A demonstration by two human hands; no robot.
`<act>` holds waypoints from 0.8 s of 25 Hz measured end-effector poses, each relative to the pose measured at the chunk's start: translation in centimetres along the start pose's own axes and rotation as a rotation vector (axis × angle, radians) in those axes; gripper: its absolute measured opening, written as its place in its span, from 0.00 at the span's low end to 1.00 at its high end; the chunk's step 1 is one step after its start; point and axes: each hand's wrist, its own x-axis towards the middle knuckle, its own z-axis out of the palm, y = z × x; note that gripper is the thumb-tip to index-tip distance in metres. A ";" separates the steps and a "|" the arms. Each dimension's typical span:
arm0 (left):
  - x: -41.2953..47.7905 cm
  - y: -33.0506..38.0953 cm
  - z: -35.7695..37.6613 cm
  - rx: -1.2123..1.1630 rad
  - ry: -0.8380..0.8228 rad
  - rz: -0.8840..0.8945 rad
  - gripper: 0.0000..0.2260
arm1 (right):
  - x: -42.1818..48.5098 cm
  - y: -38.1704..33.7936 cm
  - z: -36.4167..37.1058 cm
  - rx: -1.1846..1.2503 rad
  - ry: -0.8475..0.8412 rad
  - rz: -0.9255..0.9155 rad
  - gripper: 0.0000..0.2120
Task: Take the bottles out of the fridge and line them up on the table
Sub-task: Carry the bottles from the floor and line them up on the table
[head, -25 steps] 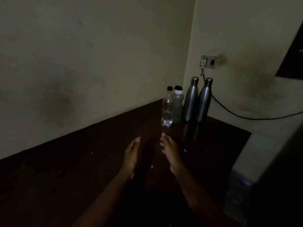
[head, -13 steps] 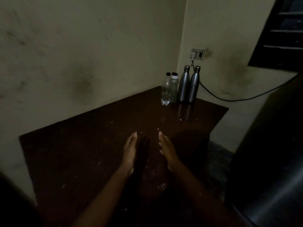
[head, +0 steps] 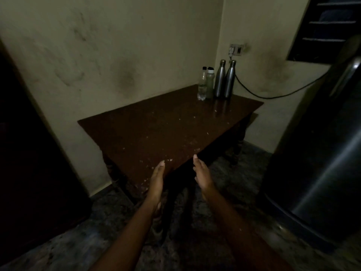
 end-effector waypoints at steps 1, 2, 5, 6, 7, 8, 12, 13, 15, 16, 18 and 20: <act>-2.1 -0.5 -0.6 -0.011 -0.002 -0.001 0.22 | -2.5 0.6 -0.1 0.000 -0.012 -0.012 0.25; -4.3 -1.0 -1.1 -0.024 -0.012 -0.003 0.23 | -5.1 1.2 -0.1 0.010 -0.015 -0.023 0.25; -12.0 -2.6 -3.1 -0.039 -0.069 -0.002 0.24 | -13.3 3.7 0.1 0.042 0.022 -0.051 0.25; -14.6 -3.3 -3.7 -0.038 -0.060 0.009 0.24 | -15.9 4.9 0.3 0.035 0.052 -0.056 0.25; -16.1 -3.8 -4.0 -0.045 -0.051 0.030 0.23 | -17.4 5.7 0.5 0.031 0.082 -0.058 0.25; -18.8 -4.4 -4.6 -0.053 -0.054 0.035 0.23 | -20.2 7.0 0.7 0.029 0.108 -0.051 0.25; -30.4 -7.8 -6.4 -0.062 -0.066 -0.009 0.21 | -31.8 12.1 0.2 -0.011 0.164 -0.031 0.25; -33.1 -8.4 -6.4 -0.046 -0.073 -0.023 0.21 | -34.2 13.2 -0.5 -0.019 0.178 -0.025 0.25; -36.9 -9.4 -6.0 -0.024 -0.090 -0.040 0.21 | -37.6 14.8 -1.9 -0.027 0.201 -0.011 0.26; -38.4 -9.9 -5.6 -0.019 -0.105 -0.050 0.21 | -39.2 15.5 -2.7 -0.024 0.217 -0.002 0.26; -41.6 -11.1 -4.1 0.000 -0.128 -0.065 0.21 | -42.4 17.0 -4.5 -0.014 0.256 0.013 0.26; -45.4 -12.8 -1.9 0.013 -0.150 -0.075 0.20 | -45.4 19.0 -7.1 -0.002 0.284 0.027 0.26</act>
